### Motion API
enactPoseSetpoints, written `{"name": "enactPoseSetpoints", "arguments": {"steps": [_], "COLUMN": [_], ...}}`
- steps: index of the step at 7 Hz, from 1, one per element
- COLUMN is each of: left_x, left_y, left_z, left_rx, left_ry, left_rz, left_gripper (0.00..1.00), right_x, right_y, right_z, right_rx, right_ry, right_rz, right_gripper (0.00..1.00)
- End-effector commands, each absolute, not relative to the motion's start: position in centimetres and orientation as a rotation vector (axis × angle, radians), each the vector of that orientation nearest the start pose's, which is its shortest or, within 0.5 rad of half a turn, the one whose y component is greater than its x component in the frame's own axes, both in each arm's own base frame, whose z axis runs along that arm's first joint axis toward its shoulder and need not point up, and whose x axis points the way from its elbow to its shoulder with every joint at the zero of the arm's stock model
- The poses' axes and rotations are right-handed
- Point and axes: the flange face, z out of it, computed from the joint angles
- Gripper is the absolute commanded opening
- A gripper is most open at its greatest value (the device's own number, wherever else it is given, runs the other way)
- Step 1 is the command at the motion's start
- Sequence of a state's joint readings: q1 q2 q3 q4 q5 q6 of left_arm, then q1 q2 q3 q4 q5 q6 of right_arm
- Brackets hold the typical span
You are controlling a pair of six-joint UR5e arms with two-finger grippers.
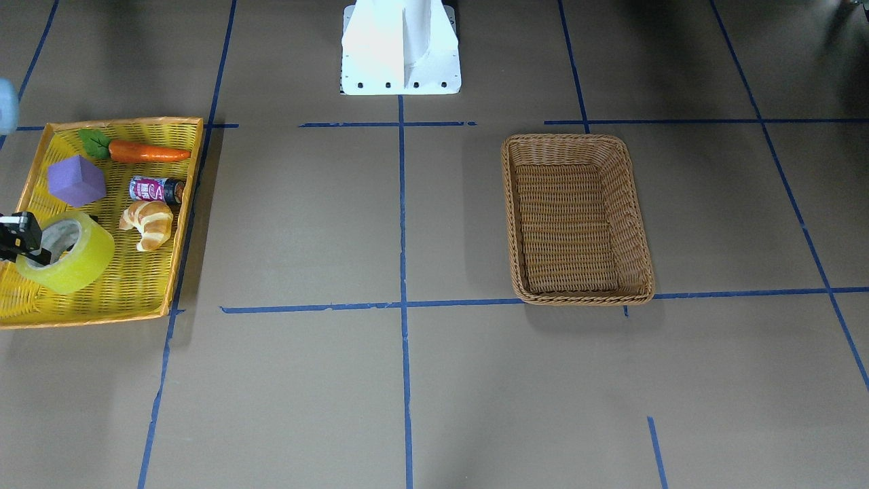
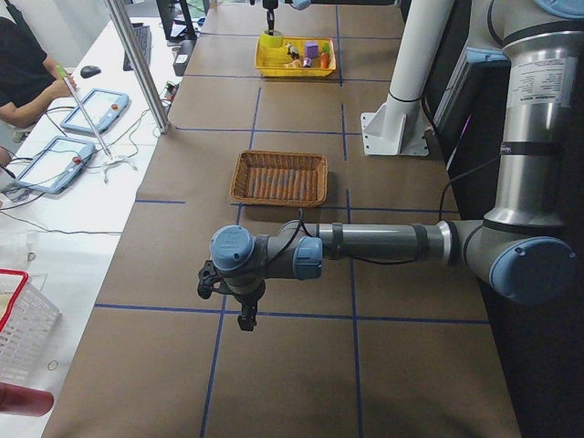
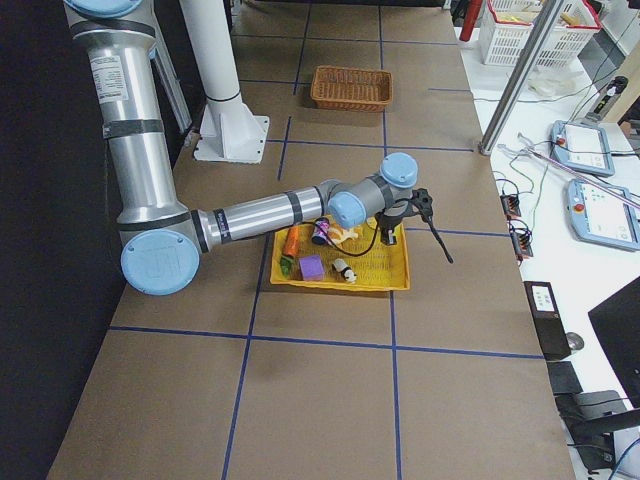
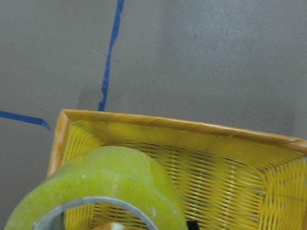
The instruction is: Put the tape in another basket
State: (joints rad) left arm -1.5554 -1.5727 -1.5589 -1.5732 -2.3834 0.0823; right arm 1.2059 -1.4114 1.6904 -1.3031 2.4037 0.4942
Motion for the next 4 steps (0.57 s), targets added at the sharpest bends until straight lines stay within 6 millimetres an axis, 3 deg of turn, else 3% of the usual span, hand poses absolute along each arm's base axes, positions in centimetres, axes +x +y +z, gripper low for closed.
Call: {"name": "enactPoseSetpoints", "arguments": {"steps": [1, 2, 4], "left_x": [-4.9, -2.4, 3.2], "left_y": [-52.3, -54.3, -56.1], "left_z": [62.4, 59.7, 55.5], "left_rx": [0.049, 0.058, 0.059], "left_ry": [0.818, 0.824, 0.852], "left_rz": [0.041, 0.04, -0.021], "left_gripper": [1.0, 1.0, 1.0], "right_x": [-15.2, -17.5, -21.4], "right_y": [-55.0, -54.4, -52.7], "right_z": [42.1, 39.7, 36.2], "right_rx": [0.083, 0.05, 0.03], "right_ry": [-1.039, -1.073, -1.153], "right_rz": [0.035, 0.038, 0.075], "right_gripper": [0.0, 0.0, 0.0]}}
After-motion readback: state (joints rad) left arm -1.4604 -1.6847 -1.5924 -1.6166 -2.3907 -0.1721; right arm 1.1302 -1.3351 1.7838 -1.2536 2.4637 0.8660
